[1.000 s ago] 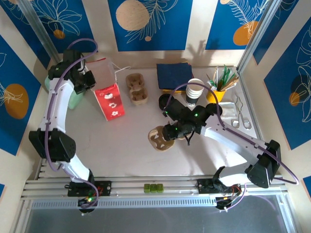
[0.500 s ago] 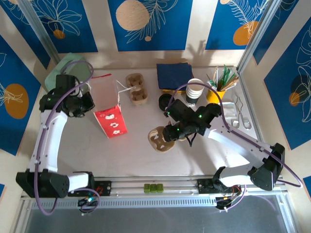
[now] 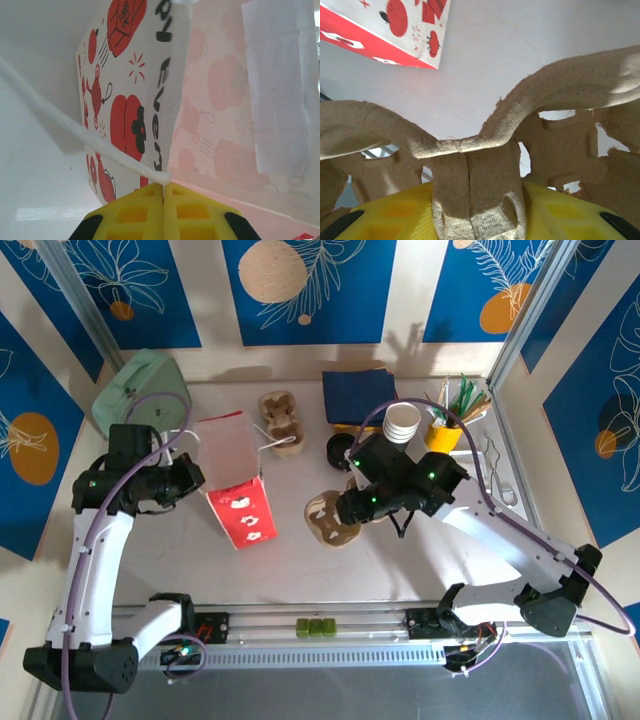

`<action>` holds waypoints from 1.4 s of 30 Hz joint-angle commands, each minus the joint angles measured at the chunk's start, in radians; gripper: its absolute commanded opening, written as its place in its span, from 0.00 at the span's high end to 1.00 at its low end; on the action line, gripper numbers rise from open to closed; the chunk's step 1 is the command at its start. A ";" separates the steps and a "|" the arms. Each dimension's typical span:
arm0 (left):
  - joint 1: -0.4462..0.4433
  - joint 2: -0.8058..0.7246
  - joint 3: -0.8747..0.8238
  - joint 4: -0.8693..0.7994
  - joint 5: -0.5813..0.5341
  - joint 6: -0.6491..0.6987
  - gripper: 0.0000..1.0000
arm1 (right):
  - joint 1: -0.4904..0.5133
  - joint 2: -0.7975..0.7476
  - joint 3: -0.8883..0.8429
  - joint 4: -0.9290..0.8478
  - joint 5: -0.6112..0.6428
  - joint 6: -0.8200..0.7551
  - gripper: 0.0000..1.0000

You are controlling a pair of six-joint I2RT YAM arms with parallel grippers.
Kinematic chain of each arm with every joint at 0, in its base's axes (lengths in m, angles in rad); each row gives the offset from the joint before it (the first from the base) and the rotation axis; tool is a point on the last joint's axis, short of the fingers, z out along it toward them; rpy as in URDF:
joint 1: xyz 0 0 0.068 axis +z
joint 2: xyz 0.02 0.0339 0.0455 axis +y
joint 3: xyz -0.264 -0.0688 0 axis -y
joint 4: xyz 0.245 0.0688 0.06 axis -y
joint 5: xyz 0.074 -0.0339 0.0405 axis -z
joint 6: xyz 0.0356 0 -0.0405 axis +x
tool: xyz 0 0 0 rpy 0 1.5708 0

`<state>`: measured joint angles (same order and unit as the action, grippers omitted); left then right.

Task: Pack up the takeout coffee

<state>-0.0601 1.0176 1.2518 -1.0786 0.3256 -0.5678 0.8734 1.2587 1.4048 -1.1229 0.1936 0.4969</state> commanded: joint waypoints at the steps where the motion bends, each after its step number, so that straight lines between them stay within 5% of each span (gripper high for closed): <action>1: -0.041 -0.027 -0.033 -0.015 0.053 -0.034 1.00 | 0.008 -0.037 0.056 -0.070 -0.018 -0.017 0.57; 19: -0.424 0.010 -0.026 0.158 -0.018 -0.194 1.00 | 0.011 -0.042 0.423 -0.374 -0.005 -0.023 0.57; 29: -0.538 0.057 -0.018 0.249 -0.024 -0.233 1.00 | 0.008 -0.008 0.529 -0.411 -0.029 -0.019 0.57; 42: -0.579 0.074 0.049 0.270 -0.048 -0.247 1.00 | -0.003 0.022 0.572 -0.420 -0.039 -0.040 0.57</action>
<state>-0.6247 1.0874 1.2591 -0.8268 0.2871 -0.8074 0.8764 1.2781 1.9457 -1.5173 0.1822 0.4744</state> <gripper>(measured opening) 0.052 0.431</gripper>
